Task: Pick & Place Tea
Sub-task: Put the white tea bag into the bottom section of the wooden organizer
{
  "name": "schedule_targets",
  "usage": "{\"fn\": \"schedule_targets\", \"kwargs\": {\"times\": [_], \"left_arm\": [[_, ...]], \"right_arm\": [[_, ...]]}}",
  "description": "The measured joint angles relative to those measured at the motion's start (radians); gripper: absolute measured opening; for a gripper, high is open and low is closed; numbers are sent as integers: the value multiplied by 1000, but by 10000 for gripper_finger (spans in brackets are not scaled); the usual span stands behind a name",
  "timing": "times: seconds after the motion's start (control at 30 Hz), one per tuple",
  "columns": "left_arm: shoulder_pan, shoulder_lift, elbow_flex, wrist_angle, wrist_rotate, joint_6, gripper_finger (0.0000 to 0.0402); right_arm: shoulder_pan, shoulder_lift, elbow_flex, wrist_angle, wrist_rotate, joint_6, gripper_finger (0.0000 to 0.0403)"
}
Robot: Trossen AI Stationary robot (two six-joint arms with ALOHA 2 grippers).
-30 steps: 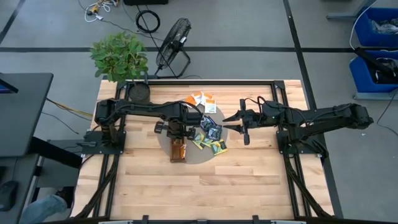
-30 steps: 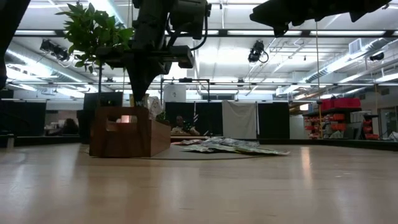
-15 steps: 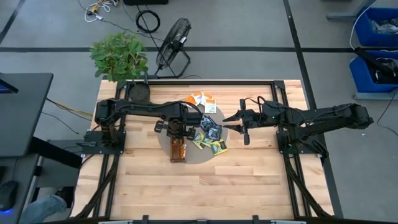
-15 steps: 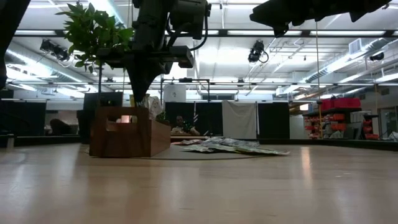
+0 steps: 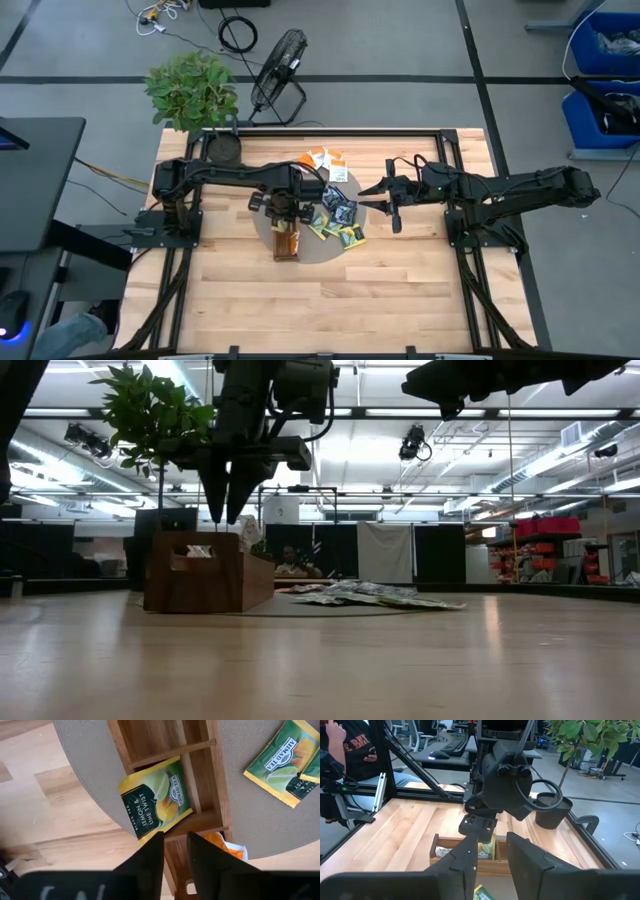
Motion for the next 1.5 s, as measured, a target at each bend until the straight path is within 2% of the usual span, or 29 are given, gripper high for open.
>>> {"fn": "schedule_targets", "kwargs": {"times": [0.23, 0.4, 0.57, 0.77, 0.9, 1.0, 1.07, 1.17, 1.3, 1.5], "left_arm": [[12, -1, 3, -10, 0, 86, 110], [9, -5, 52, -56, -51, 181, 110], [-16, -5, 155, -131, -218, 273, 110], [-83, -5, 328, -254, -464, 347, 110], [-157, -7, 443, -319, -608, 350, 110], [-221, -23, 493, -320, -676, 355, 110], [-262, -31, 511, -320, -707, 355, 110], [-321, -39, 510, -321, -729, 343, 110], [-382, -41, 510, -321, -732, 301, 110], [-426, -41, 491, -321, -747, 271, 110]], "right_arm": [[-2, 0, 0, -20, 1, 3, 110], [-4, 0, 0, -66, 87, -14, 110], [-17, 0, -1, -113, 166, -35, 110], [-101, 6, -1, -149, 163, -41, 110], [-194, 46, -1, -200, 84, -26, 110], [-233, 97, -2, -257, -11, -36, 110], [-243, 131, -1, -274, -36, -58, 117], [-252, 198, 56, -343, -41, -70, 141], [-274, 306, 200, -437, -1, -80, 184], [-356, 501, 395, -562, 8, -196, 230]]}}
